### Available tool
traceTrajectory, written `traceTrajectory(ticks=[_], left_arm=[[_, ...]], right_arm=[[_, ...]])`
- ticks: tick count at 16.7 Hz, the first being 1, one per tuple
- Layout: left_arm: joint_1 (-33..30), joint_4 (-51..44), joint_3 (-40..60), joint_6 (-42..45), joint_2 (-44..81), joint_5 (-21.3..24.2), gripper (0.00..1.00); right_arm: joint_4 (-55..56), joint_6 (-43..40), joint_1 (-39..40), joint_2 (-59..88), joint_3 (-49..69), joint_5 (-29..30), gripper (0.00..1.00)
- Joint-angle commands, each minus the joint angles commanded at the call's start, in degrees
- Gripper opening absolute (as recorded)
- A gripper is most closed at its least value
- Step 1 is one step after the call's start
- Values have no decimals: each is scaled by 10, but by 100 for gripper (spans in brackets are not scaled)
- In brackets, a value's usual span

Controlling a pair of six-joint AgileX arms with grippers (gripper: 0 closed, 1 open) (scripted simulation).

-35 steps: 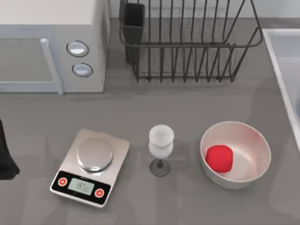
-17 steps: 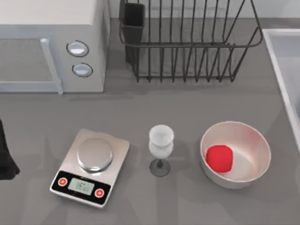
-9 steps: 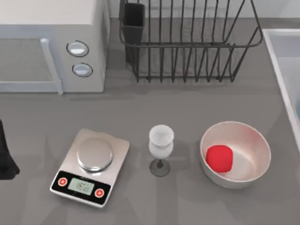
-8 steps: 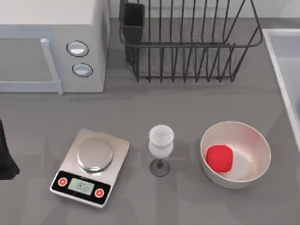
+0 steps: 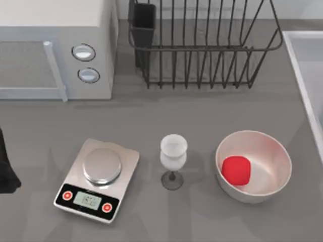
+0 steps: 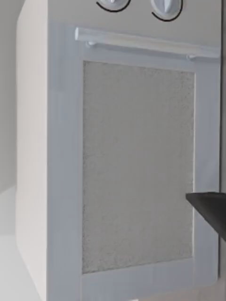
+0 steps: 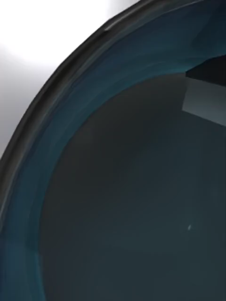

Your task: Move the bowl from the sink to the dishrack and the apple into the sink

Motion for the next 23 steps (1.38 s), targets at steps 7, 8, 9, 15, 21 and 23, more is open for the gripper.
traceTrajectory(ticks=[7,8,9,15,21,23], left_arm=[[0,0,0,0,0,0,100],[0,0,0,0,0,0,100],[0,0,0,0,0,0,100],[0,0,0,0,0,0,100],[0,0,0,0,0,0,100],[0,0,0,0,0,0,100]], right_arm=[[-12,-12,-2,-24,-13,0,0],[-23,-23,-7,-43,-23,0,0],[-37,-37,-13,-68,-36,0,0],[-166,-137,-91,-332,-158,-7,0],[-306,-220,-197,-605,-287,-20,0],[-337,-237,-223,-652,-316,-24,0]])
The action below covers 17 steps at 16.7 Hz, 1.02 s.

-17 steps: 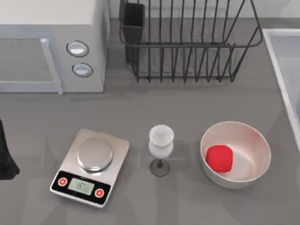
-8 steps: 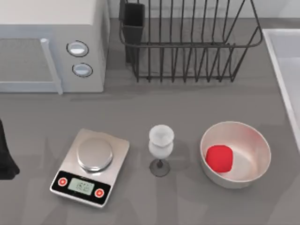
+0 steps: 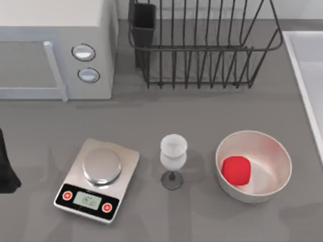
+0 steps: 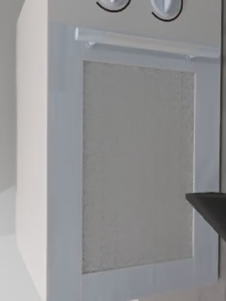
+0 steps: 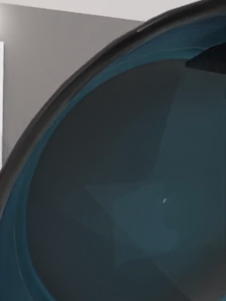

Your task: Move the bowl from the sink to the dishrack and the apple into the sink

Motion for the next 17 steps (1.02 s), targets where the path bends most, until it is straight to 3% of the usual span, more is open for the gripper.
traceTrajectory(ticks=[10,13,17], left_arm=[[0,0,0,0,0,0,100],[0,0,0,0,0,0,100],[0,0,0,0,0,0,100]], right_arm=[[-1,1,5,-23,-16,7,0],[66,36,73,-18,-16,44,0],[212,112,221,-6,-15,124,0]])
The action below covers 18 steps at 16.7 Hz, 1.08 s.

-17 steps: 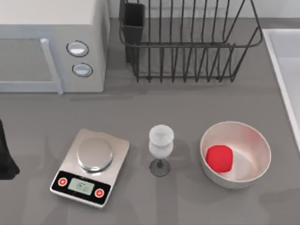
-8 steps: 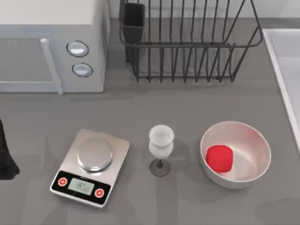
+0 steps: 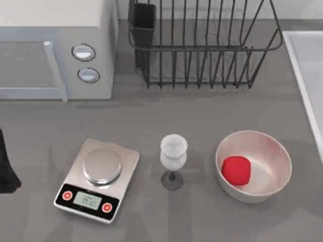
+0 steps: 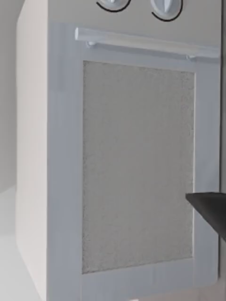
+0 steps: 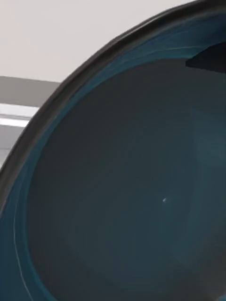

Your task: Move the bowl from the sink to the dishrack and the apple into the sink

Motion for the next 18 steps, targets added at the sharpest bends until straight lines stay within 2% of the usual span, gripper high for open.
traceTrajectory(ticks=[11,15,18], left_arm=[[0,0,0,0,0,0,100],[0,0,0,0,0,0,100],[0,0,0,0,0,0,100]], right_arm=[[503,252,498,44,7,282,0],[632,315,624,56,11,356,0],[680,338,670,60,12,383,0]])
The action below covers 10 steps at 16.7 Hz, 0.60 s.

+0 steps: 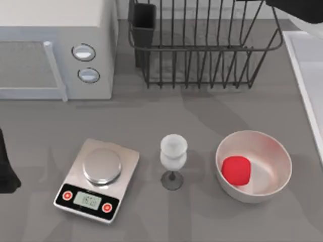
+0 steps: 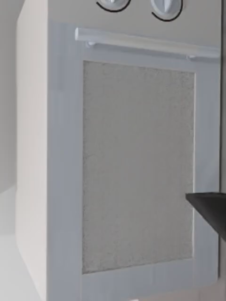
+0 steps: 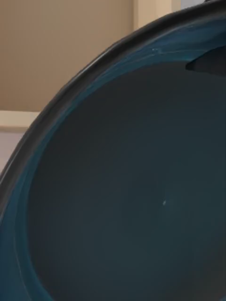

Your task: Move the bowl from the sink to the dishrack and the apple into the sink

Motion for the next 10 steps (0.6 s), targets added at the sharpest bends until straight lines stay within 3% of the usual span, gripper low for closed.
traceTrajectory(ticks=[6,10], left_arm=[[0,0,0,0,0,0,100],[0,0,0,0,0,0,100]], right_arm=[[4,3,2,-1,-2,-1,0],[64,1,-4,40,-28,-19,0]])
